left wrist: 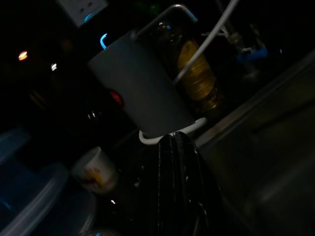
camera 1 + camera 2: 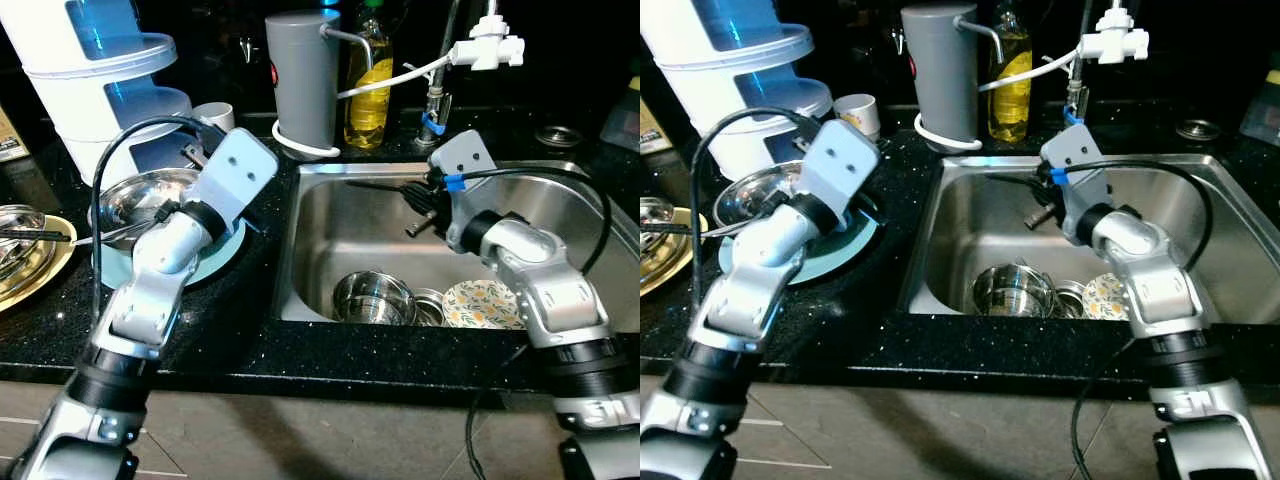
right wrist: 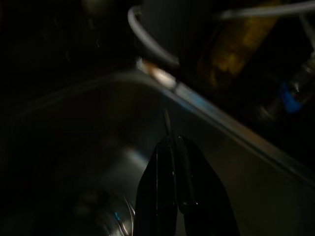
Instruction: Kitchen organization
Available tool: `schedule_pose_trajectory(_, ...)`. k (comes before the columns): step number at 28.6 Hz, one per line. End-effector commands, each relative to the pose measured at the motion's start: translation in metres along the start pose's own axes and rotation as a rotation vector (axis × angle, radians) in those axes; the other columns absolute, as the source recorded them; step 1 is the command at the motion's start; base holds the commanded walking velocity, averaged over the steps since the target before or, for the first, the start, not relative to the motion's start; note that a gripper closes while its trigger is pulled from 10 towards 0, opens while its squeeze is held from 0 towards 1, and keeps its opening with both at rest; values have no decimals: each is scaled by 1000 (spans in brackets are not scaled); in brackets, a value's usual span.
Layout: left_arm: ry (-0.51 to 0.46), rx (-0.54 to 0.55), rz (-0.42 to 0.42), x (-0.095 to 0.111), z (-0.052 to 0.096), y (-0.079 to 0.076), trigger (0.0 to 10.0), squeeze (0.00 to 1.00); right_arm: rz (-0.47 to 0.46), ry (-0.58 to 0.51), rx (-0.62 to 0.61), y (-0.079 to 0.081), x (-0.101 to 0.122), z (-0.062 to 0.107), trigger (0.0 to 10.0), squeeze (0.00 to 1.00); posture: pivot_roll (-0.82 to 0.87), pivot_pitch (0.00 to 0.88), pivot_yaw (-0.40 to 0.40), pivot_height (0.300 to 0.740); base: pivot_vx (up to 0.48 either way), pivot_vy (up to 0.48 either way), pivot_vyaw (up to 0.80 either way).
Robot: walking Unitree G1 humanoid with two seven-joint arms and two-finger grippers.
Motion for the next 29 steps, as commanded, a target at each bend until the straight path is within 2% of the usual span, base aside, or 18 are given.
schedule_pose_trajectory(1, 10, 6, 57, 0, 4, -4, 10000, 0, 31, 87, 23, 6, -15, -2, 10000, 0, -11, 0, 27, 740, 0, 0, 0)
schedule_pose_trajectory(4, 16, -11, 105, 2, 10, -17, 10000, 0, 50, 162, 36, 10, -26, -2, 10000, 0, -11, 0, 28, 740, 0, 0, 0)
schedule_pose_trajectory(5, 24, -19, 118, 3, 12, -24, 10000, 0, 58, 194, 47, 14, -31, -2, 10000, 47, -9, 0, 26, 740, 0, 0, 0)
schedule_pose_trajectory(6, 30, -27, 124, 3, 15, -29, 10000, 0, 60, 215, 58, 17, -35, -3, 10000, 47, -9, 0, 26, 740, 0, 0, 0)
schedule_pose_trajectory(7, 39, -34, 130, 3, 18, -34, 10000, 0, 53, 234, 72, 22, -40, -4, 10000, 957, -5, 0, 25, 740, 0, 0, 0)
schedule_pose_trajectory(8, 39, -34, 130, 3, 18, -34, 10000, 0, 53, 234, 72, 22, -40, -4, 10000, 957, -5, 0, 25, 740, 0, 0, 0)
schedule_pose_trajectory(9, 47, -37, 133, 3, 20, -38, 10000, 0, 42, 239, 81, 26, -43, -5, 10000, 1000, -4, 0, 26, 740, 0, 0, 0)
schedule_pose_trajectory(11, 63, -35, 137, 2, 24, -42, 10000, 0, 7, 211, 87, 31, -41, -8, 10000, 1000, -4, 0, 26, 740, 0, 0, 0)
schedule_pose_trajectory(12, 74, -27, 128, 1, 26, -43, 10000, 0, -43, 131, 77, 31, -29, -13, 10000, 1000, 5, 0, 19, 740, 0, 0, 0)
schedule_pose_trajectory(14, 74, -27, 128, 1, 26, -43, 10000, 0, -43, 131, 77, 31, -29, -13, 10000, 1000, 5, 0, 19, 740, 0, 0, 0)
schedule_pose_trajectory(15, 81, -22, 120, 0, 28, -43, 10000, 0, -79, 74, 68, 31, -20, -16, 10000, 1000, 5, 0, 19, 740, 0, 0, 0)
schedule_pose_trajectory(17, 115, 17, 80, -4, 32, -40, 10000, 0, -257, -76, 40, 28, 3, -21, 10000, 1000, 5, 0, 17, 740, 0, 0, 0)
schedule_pose_trajectory(18, 132, 43, 71, -6, 34, -37, 10000, 0, -318, -125, 56, 31, 10, -21, 10000, 596, 14, 0, 9, 740, 0, 0, 0)
schedule_pose_trajectory(21, 144, 60, 67, -8, 36, -34, 10000, 0, -353, -156, 68, 33, 15, -21, 10000, 596, 14, 0, 9, 740, 0, 0, 0)
schedule_pose_trajectory(22, 165, 102, 57, -10, 39, -28, 10000, 0, -390, -184, 94, 39, 19, -21, 10000, 0, 19, 0, 6, 740, 0, 0, 0)
schedule_pose_trajectory(24, 190, 188, 25, -10, 46, -14, 10000, 0, -415, -204, 136, 52, 20, -21, 10000, 0, 33, 0, -2, 740, 0, 0, 387)
schedule_pose_trajectory(29, 191, 258, -13, -7, 51, 0, 10000, 0, -402, -208, 166, 63, 21, -23, 10000, 0, 45, 0, -5, 740, 0, 0, 775)
Point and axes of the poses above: a point about 5 cm out from each wrist's last joint towards the gripper, its own z axis pointing back from the gripper into the wrist, its own x axis along the axis of the wrist's last joint, y = z × x, the point moved 5 cm from there along -z, pointing out of the wrist towards the gripper, and after that the axes turned 15 degrees about -z, right-handed, at the moved point
